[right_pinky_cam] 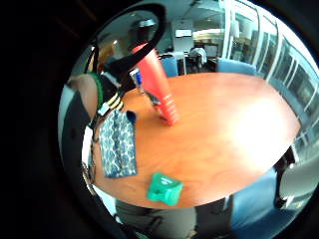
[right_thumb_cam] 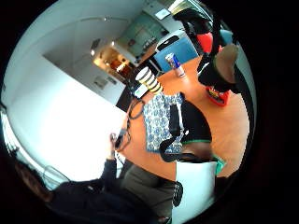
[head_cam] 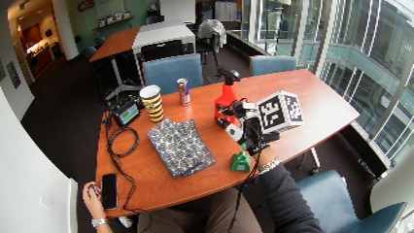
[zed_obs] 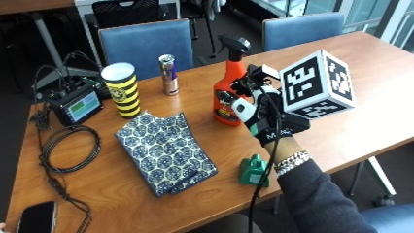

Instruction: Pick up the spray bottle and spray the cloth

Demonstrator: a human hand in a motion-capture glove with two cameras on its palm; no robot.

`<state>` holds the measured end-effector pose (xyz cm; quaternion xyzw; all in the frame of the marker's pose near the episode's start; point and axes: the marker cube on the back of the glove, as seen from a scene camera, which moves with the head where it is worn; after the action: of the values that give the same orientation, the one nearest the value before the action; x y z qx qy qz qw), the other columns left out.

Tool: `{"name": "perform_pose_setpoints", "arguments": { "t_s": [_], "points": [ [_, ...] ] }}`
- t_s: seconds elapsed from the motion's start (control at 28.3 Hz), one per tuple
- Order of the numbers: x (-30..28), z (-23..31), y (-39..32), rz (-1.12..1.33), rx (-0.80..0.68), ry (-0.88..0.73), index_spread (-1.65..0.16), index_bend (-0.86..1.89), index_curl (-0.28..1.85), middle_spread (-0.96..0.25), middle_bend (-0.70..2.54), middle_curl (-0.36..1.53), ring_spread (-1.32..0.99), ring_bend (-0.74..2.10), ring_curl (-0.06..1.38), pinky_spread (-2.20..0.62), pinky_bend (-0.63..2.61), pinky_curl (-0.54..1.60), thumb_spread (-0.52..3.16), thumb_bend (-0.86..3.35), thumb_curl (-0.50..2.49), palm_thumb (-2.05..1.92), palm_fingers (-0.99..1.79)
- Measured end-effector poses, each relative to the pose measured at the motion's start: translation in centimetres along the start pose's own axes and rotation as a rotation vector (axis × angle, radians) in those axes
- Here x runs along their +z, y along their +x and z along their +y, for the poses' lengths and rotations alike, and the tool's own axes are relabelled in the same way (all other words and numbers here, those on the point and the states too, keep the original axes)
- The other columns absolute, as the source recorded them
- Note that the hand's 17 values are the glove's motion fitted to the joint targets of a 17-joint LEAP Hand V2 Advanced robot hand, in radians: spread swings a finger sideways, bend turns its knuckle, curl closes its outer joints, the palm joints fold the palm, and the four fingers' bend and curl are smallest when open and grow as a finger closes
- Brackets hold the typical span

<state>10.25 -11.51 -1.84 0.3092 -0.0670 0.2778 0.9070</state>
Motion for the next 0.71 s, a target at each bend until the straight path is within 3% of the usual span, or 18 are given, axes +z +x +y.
{"name": "perform_pose_setpoints", "arguments": {
  "t_s": [0.28, 0.71],
  "points": [
    [3.9, -2.0, 0.3, -0.038, 0.299, 0.084, -0.32, 0.15, 0.36, -0.17, 0.36, 0.39, -0.16, 0.47, 0.37, 0.04, 0.17, 0.22, 1.0, 0.1, 0.37, 0.79, 1.11],
    [7.9, -3.2, 2.0, -0.375, 0.488, 0.119, -0.31, 0.13, 0.33, -0.17, 0.32, 0.41, -0.14, 0.41, 0.38, 0.03, 0.2, 0.28, 0.97, 0.01, 0.41, 0.81, 0.97]
  ]
}}
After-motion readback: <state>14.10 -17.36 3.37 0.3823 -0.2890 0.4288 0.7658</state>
